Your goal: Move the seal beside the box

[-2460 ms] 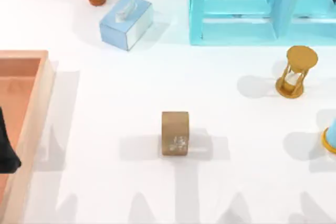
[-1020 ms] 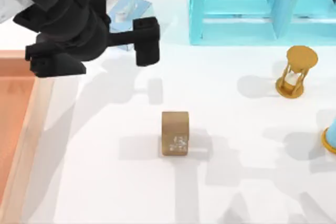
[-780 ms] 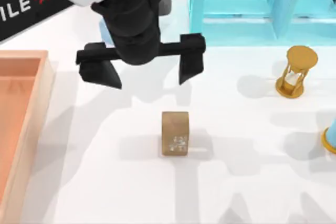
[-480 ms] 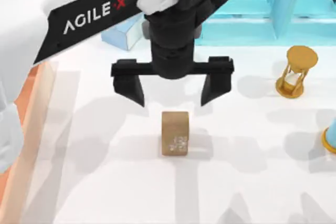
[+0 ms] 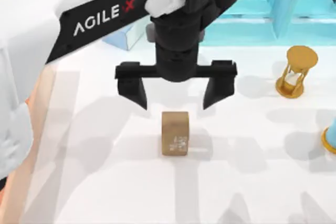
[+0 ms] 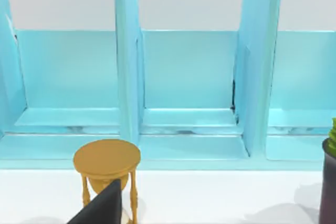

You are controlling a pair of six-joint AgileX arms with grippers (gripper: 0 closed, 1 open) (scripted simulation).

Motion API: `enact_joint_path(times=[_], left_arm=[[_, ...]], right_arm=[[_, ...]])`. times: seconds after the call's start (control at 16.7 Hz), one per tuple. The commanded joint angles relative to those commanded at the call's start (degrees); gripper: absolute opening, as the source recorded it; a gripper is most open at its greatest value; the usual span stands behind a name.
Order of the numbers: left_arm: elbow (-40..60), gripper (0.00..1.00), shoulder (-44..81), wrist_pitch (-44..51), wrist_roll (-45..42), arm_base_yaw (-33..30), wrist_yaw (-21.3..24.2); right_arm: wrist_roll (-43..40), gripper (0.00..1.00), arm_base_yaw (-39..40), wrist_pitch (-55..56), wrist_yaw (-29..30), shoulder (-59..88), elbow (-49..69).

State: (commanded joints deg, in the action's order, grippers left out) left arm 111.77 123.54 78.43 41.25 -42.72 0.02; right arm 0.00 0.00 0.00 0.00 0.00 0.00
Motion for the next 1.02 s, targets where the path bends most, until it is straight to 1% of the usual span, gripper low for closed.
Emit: enact_joint_path(times=[0.18,0.42,0.54,0.84,1.02], left_arm=[[-3.8,1.0,0.6,-4.0,-0.1,-0.1,0.0],[-12.5,1.0,2.4,-15.5,-0.2,-0.1,0.0],[-16.0,1.0,3.1,-19.3,-0.1,-0.1,0.0],[-17.2,1.0,3.5,-20.6,-0.1,-0.1,0.0],[-17.2,0.77,3.5,-20.6,-0.1,-0.1,0.0]], right_arm=[[0.0,1.0,0.0,0.0,0.0,0.0,0.0],[0.0,1.0,0.0,0.0,0.0,0.0,0.0],[0.0,1.0,0.0,0.0,0.0,0.0,0.0],[0.0,1.0,0.0,0.0,0.0,0.0,0.0],[0.0,1.0,0.0,0.0,0.0,0.0,0.0]])
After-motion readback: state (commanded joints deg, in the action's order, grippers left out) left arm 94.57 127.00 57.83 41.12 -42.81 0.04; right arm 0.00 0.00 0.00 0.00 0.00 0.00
